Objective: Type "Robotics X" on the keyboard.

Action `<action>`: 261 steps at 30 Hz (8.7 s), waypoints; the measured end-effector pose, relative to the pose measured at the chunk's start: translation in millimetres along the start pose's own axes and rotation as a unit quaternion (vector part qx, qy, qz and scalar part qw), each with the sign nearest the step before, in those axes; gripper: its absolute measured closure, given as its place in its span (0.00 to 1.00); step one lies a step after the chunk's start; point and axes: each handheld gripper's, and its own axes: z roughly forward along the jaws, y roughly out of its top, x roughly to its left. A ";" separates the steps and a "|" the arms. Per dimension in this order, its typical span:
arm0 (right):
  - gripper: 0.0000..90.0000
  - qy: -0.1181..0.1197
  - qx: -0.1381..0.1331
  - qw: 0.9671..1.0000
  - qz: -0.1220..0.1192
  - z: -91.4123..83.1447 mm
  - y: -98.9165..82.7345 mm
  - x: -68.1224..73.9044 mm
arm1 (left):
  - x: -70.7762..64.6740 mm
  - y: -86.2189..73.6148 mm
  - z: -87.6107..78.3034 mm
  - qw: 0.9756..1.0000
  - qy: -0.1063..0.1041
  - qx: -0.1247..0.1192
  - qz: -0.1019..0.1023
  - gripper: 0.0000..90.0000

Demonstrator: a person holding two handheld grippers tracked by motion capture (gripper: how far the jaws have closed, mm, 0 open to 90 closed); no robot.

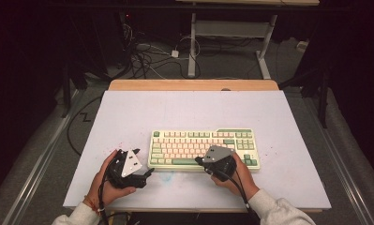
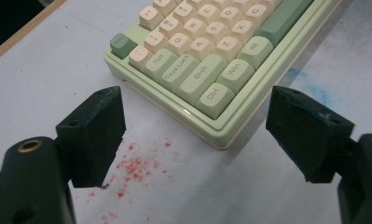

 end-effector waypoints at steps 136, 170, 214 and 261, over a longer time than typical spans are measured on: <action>1.00 -0.073 0.055 0.994 0.065 -37.2 -54.1 -53.2 | 12.4 46.1 12.6 0.994 -0.076 0.062 -0.040 0.97; 1.00 -0.080 0.057 0.994 0.057 -37.7 -54.1 -50.6 | -2.6 86.9 72.8 0.989 -0.104 0.100 0.001 0.96; 1.00 -0.090 0.002 0.994 0.061 -62.5 -39.2 -52.6 | 2.1 84.3 54.8 0.997 -0.064 0.042 0.002 0.87; 0.19 -0.157 -0.047 0.983 0.078 -60.9 -34.6 -50.8 | -10.8 77.6 46.9 0.998 -0.003 -0.054 0.017 0.17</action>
